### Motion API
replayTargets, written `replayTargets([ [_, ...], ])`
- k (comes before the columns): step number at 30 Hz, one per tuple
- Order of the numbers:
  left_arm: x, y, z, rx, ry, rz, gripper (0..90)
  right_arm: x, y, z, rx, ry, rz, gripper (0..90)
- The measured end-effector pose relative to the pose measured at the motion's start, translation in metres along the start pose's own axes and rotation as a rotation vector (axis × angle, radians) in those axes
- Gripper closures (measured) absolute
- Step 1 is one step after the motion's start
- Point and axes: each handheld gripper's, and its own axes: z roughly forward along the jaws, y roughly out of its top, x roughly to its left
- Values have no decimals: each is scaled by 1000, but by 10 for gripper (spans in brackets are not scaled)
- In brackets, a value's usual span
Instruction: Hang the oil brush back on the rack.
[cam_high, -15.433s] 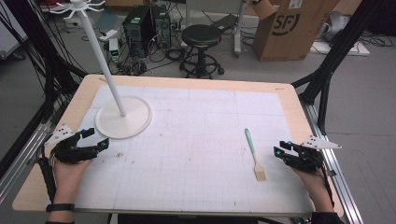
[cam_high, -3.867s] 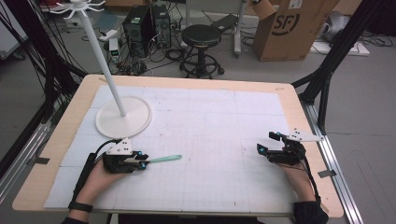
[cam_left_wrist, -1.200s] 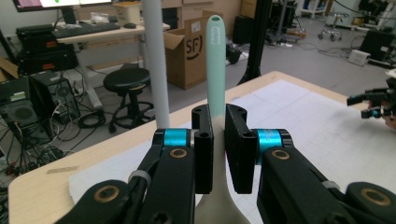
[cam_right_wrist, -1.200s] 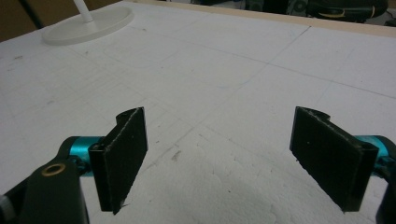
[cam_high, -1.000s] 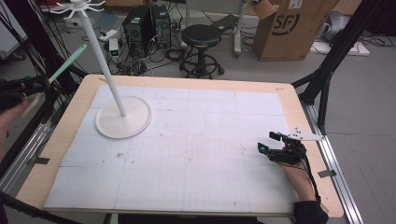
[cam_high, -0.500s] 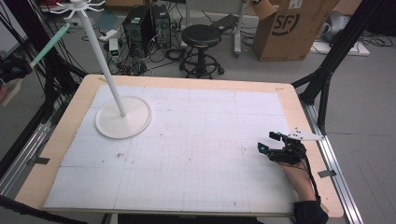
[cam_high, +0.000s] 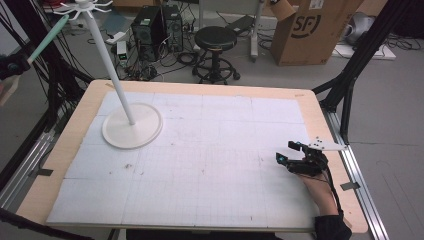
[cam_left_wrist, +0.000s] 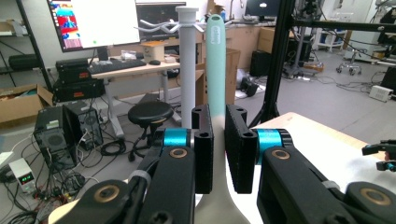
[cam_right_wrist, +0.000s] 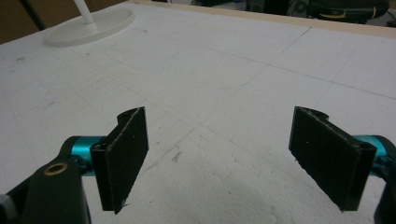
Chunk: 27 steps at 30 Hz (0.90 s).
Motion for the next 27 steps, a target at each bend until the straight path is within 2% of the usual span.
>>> replayTargets([
  [8, 2, -3, 3, 3, -6, -10, 822, 0, 0, 0, -2, 0, -1, 193],
  [19, 3, -4, 6, 16, 14, -2, 822, 0, 0, 0, -2, 0, 3, 194],
  [27, 4, -5, 14, 37, 20, 4, 822, 0, 0, -1, -3, 3, 4, 194],
])
